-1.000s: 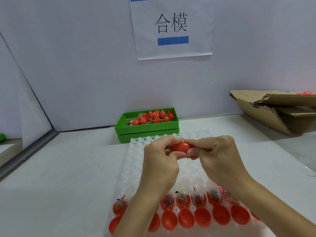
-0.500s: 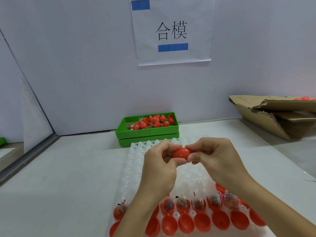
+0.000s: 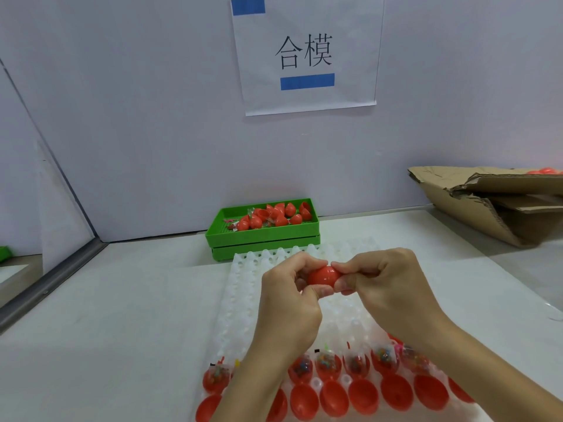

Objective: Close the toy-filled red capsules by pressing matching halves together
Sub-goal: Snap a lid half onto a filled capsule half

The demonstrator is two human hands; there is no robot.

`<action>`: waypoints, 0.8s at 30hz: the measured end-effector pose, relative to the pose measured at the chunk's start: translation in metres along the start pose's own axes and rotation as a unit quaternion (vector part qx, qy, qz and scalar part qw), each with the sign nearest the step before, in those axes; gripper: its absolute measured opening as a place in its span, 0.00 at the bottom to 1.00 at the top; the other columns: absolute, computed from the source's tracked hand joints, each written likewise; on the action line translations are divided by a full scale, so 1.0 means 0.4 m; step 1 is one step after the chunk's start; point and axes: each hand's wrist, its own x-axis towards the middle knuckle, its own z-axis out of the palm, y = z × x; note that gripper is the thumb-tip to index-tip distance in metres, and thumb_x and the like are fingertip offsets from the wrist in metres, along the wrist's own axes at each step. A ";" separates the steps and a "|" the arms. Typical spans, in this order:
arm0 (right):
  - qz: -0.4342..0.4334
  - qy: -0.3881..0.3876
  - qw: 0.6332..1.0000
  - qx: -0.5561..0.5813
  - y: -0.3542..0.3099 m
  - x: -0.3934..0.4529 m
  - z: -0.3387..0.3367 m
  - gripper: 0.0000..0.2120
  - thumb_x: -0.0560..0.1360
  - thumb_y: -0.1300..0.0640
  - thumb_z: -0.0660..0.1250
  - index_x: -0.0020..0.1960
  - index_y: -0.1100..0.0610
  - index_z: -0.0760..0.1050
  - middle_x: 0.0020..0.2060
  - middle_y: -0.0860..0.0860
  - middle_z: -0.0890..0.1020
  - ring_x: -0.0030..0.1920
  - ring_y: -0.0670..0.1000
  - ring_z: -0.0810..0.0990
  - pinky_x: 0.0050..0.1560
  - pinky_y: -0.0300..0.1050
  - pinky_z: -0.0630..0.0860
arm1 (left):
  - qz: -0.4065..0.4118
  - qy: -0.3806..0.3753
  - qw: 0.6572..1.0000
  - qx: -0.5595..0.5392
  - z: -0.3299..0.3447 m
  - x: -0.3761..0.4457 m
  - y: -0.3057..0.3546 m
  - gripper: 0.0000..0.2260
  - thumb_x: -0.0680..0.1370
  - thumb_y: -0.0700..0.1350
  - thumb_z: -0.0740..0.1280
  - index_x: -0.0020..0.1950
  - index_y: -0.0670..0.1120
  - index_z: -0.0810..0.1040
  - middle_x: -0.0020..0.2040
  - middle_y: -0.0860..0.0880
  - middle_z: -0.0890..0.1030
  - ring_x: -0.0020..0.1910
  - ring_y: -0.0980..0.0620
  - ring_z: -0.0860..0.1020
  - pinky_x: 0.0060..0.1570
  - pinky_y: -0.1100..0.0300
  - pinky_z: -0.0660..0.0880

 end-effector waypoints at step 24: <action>0.088 -0.095 0.988 0.083 -0.020 -0.017 0.018 0.04 0.73 0.54 0.74 0.47 0.48 0.86 0.41 0.46 0.87 0.44 0.46 0.86 0.49 0.41 0.82 | 0.204 -0.023 0.950 0.235 0.001 -0.007 0.006 0.15 0.73 0.39 0.74 0.57 0.49 0.80 0.51 0.55 0.75 0.50 0.59 0.74 0.51 0.72 0.73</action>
